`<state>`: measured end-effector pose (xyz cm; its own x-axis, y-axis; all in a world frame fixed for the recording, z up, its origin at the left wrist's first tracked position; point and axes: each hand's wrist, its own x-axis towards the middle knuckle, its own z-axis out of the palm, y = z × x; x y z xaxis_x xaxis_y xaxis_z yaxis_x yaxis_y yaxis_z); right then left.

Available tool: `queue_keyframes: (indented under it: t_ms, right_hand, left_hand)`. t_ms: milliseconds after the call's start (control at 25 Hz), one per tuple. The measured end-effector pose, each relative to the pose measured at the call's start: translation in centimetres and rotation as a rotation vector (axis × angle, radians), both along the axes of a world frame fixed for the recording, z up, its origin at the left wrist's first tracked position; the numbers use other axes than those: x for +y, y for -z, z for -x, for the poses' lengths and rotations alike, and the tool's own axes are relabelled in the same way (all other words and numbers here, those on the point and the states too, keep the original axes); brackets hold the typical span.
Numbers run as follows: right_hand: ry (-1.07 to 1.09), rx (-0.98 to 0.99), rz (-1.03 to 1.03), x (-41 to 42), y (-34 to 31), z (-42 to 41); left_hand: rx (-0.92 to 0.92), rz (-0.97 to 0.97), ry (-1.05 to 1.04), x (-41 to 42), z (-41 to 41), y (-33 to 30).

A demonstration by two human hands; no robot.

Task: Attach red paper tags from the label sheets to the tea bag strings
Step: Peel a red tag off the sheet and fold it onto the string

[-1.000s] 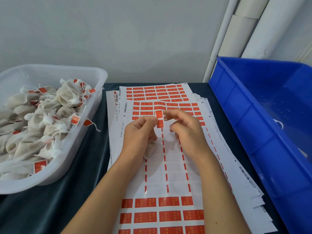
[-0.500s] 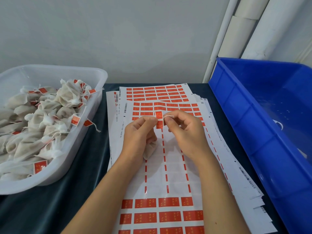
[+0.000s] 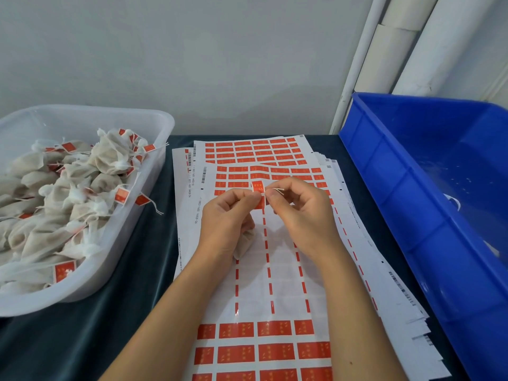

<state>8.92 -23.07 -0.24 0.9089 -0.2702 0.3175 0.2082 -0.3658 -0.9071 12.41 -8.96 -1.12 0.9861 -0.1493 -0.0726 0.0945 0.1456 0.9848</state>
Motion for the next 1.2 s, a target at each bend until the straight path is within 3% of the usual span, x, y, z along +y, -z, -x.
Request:
queue_keyframes:
  t_ms: [1200]
  right_hand:
    - [0.056, 0.036, -0.060, 0.01, -0.15, 0.13]
  left_hand:
    - [-0.017, -0.001, 0.034, -0.29, 0.04, 0.11]
